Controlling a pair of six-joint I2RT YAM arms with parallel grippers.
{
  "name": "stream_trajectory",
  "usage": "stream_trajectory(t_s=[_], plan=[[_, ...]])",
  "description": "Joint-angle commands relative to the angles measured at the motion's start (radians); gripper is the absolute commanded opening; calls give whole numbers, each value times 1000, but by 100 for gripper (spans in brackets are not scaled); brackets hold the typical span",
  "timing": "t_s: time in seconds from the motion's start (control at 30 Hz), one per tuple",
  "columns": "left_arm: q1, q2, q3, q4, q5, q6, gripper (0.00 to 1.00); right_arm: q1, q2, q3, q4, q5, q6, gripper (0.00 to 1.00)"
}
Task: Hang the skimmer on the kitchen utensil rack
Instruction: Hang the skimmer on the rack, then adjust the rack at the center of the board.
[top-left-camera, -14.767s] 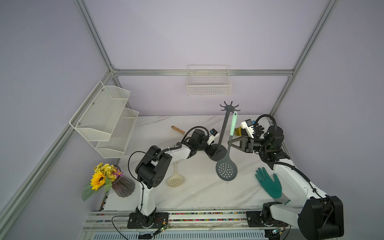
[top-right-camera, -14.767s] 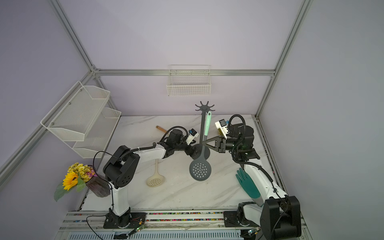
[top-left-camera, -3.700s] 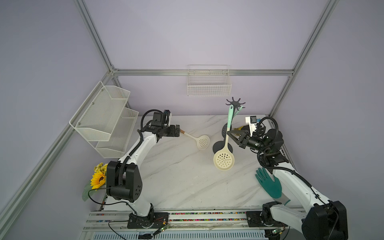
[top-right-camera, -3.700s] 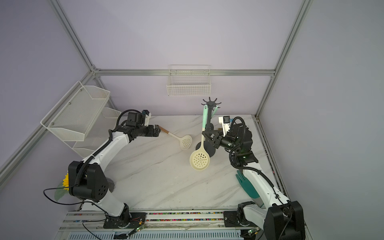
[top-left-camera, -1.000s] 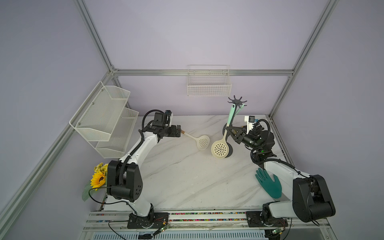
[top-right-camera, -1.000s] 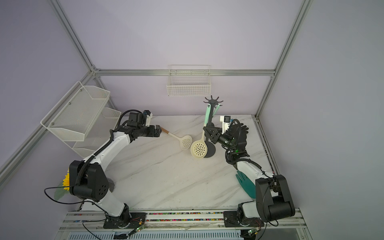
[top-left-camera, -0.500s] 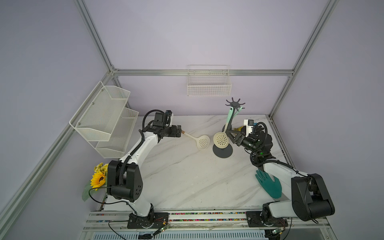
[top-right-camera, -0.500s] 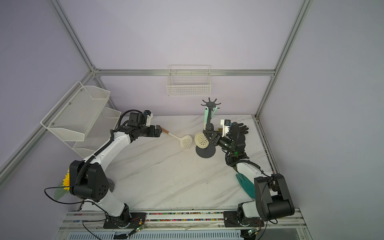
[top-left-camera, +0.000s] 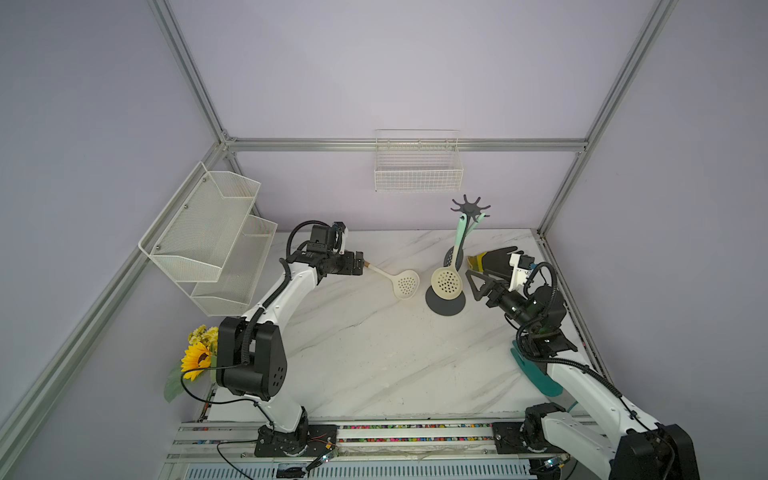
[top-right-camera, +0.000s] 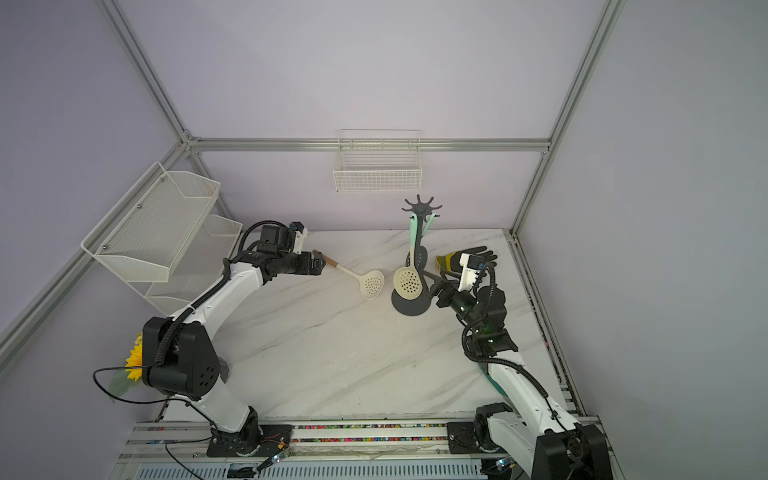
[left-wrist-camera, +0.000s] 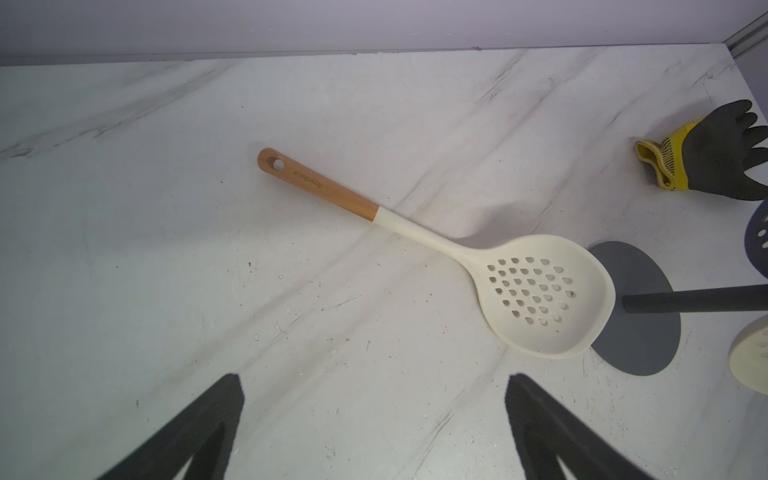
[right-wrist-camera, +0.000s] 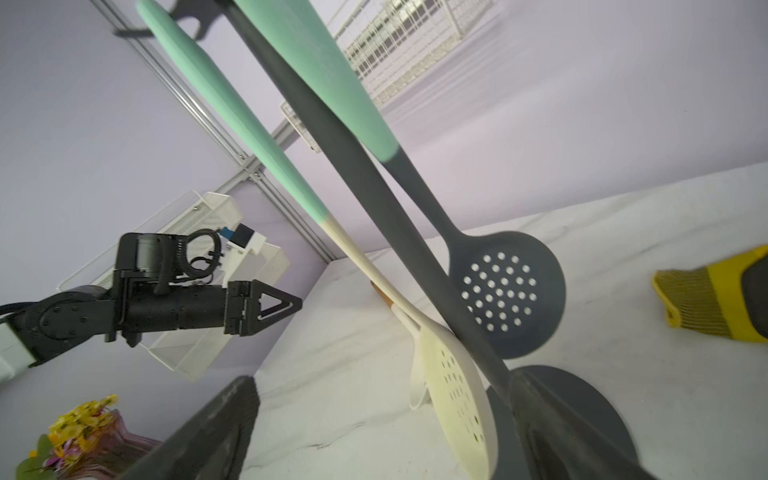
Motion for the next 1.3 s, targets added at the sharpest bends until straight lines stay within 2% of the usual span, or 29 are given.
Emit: stream_trajectory(t_s=[0.0, 0.1, 0.2, 0.27, 0.43, 0.53, 0.63, 0.73, 0.87, 1.13, 1.27], plan=[[-14, 8, 16, 59, 100, 24, 100, -5, -28, -45, -147, 128, -37, 97], [-39, 10, 13, 104, 216, 46, 100, -5, -29, -43, -173, 169, -32, 97], [-86, 11, 19, 166, 270, 97, 100, -5, -10, -14, -201, 192, -53, 97], [-109, 31, 43, 202, 348, 125, 100, -5, 4, -1, -206, 201, -64, 97], [-162, 152, 145, 197, 476, 203, 99, -5, 12, 17, -211, 221, -77, 97], [-172, 197, 125, 183, 527, 240, 94, -5, 6, 39, -226, 231, -103, 97], [-185, 174, -24, 281, 491, 252, 92, -8, -4, 58, -237, 232, -136, 97], [-192, 146, -182, 479, 503, 148, 93, -11, -2, 71, -241, 225, -166, 97], [-242, 132, -315, 725, 441, 28, 93, -17, 5, 80, -244, 216, -186, 97], [-406, 248, -294, 875, 244, 30, 95, -20, -26, 62, -244, 207, -193, 97], [-429, 338, -269, 963, 266, -6, 95, -22, -52, 63, -269, 206, -207, 97]])
